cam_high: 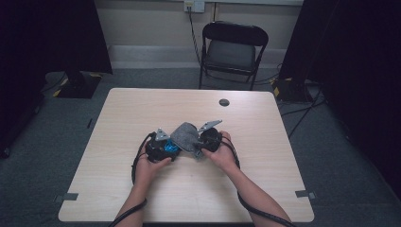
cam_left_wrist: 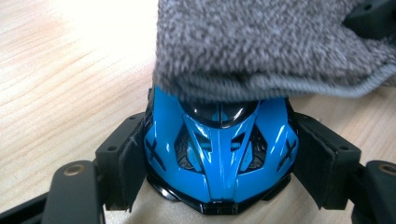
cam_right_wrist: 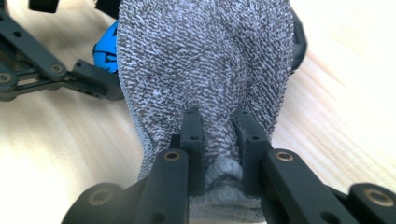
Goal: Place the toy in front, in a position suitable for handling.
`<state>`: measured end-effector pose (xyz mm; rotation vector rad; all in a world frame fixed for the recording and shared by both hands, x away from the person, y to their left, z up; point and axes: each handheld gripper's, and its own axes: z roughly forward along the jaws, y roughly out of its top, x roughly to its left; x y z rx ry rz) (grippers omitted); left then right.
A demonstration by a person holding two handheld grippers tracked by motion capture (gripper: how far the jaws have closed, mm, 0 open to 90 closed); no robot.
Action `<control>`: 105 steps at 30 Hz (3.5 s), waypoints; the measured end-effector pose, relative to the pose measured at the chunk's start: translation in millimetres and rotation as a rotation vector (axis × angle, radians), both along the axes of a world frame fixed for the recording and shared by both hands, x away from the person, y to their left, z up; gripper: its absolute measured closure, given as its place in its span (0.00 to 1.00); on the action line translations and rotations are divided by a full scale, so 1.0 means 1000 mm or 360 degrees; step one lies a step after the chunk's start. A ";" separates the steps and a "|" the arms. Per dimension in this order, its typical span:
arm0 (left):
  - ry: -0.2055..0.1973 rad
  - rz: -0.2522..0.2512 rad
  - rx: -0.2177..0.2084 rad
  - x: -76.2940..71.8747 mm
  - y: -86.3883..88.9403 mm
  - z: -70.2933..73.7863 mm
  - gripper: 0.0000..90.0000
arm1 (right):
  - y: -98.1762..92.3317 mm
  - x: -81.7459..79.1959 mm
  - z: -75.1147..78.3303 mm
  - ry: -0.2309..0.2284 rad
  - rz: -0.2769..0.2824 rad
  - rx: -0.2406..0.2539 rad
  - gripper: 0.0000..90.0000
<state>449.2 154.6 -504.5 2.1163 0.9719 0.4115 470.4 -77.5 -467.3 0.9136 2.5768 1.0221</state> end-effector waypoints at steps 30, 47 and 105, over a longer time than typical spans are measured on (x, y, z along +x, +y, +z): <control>0.0000 0.0000 0.0000 0.000 0.000 0.000 0.28 | -0.001 0.028 0.009 -0.0028 -0.0172 0.0002 0.85; 0.0000 0.0000 -0.0001 0.000 0.000 0.000 0.28 | -0.007 0.042 0.010 -0.0015 -0.0278 0.0007 0.85; -0.0002 -0.0001 0.0002 0.000 0.000 0.000 0.29 | -0.022 -0.006 0.045 -0.0157 -0.0059 0.0072 0.85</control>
